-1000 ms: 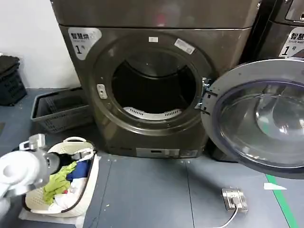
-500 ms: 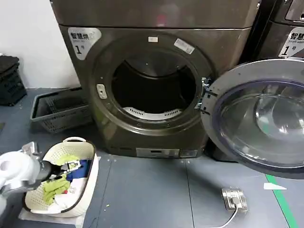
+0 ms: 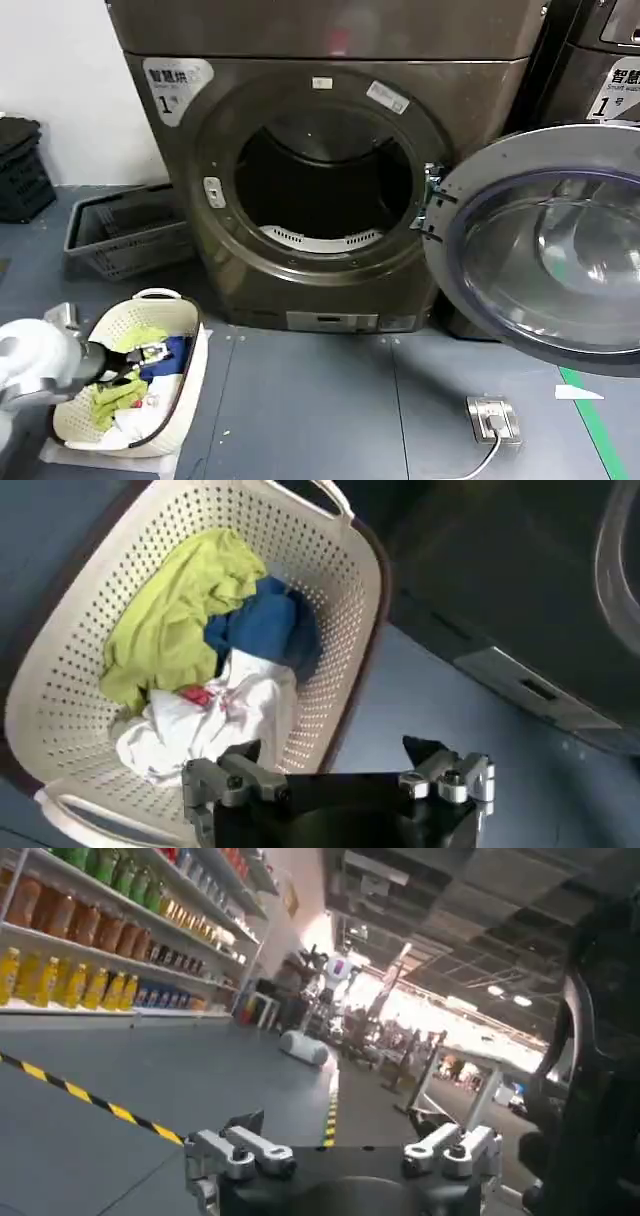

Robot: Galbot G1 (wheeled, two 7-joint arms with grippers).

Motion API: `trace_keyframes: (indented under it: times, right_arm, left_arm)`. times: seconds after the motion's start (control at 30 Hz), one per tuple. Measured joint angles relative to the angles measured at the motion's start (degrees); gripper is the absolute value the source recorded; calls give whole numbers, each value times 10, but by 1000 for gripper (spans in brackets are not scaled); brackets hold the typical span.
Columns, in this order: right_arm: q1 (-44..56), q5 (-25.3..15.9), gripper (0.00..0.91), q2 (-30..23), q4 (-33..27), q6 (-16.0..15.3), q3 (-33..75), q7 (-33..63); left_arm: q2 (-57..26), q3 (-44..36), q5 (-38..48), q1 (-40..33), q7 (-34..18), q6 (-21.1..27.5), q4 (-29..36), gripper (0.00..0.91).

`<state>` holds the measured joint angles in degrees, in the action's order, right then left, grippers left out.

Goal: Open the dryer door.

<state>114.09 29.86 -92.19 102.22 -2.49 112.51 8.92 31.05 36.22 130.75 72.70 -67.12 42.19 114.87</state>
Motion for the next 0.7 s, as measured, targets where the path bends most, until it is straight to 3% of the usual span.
trace_keyframes:
  times: [0.17, 0.47, 0.7]
  right_arm:
    - [0, 0, 907, 0, -3, 4, -1, -2]
    - [-2, 0, 907, 0, -6, 8, -2, -4]
    - [-2, 0, 907, 0, -10, 11, -2, -4]
  left_arm:
    - [1, 2, -7, 3, 3, -1, -6, 907]
    - [3, 13, -16, 12, 7, -89, -7, 907]
    - [4, 22, 5, 17, 7, -93, -16, 907]
